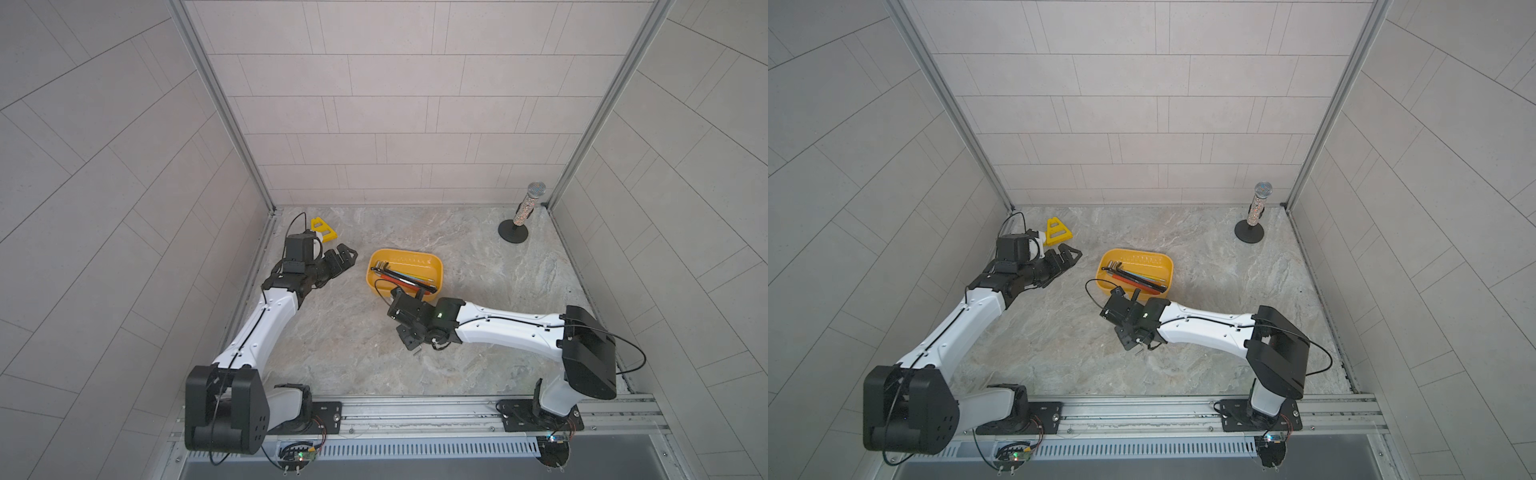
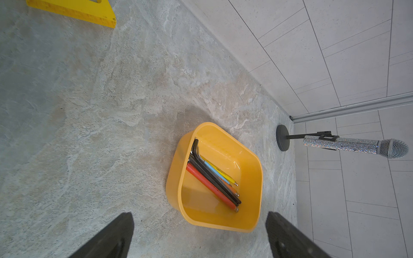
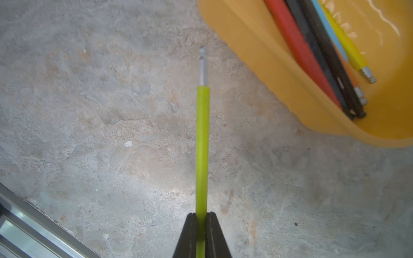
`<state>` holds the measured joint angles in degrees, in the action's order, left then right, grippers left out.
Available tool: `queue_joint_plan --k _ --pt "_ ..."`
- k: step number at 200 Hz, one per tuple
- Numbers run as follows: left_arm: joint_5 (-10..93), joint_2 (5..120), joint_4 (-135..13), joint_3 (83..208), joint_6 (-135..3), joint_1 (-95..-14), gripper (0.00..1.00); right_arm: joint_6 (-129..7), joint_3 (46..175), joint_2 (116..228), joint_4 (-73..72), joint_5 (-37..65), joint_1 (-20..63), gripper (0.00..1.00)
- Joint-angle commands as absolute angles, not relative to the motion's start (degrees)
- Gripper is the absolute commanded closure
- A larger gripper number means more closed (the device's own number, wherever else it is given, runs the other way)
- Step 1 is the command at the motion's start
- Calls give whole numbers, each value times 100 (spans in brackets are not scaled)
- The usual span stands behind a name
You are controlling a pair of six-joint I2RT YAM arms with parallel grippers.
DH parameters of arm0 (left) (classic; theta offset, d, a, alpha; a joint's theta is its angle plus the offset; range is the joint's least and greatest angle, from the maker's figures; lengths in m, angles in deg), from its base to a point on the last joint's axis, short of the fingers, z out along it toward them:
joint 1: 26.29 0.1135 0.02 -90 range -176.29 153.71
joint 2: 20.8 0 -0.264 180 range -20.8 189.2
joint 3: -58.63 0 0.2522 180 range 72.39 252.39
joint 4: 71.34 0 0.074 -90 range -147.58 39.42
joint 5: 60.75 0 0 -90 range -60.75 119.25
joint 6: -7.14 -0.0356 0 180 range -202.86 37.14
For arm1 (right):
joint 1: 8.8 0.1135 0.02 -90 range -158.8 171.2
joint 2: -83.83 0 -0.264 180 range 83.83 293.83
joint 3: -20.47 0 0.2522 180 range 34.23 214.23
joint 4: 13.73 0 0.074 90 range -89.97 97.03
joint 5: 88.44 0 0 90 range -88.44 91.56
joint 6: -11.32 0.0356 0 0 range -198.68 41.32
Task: Put the hex key on the desktop into the storage box
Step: Place the Allen key in the storage box.
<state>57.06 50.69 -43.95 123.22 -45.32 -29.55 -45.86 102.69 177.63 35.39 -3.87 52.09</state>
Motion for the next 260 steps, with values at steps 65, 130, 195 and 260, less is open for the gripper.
queue_joint_plan --k 65,130,195,260 --pt "5742 5386 -4547 12554 -4448 -2922 0 -5213 10719 17250 3966 -537 4449 100" --pt "6096 5802 -5058 12507 -3848 -2788 0 -6216 11839 18044 3990 188 3342 100" --pt "6206 5807 -5179 12414 -3706 -2594 0 -7252 13733 19652 4680 295 2944 100" --pt "6248 5867 -5229 12377 -3612 -2579 1 -7846 14370 20443 4767 92 2935 100"
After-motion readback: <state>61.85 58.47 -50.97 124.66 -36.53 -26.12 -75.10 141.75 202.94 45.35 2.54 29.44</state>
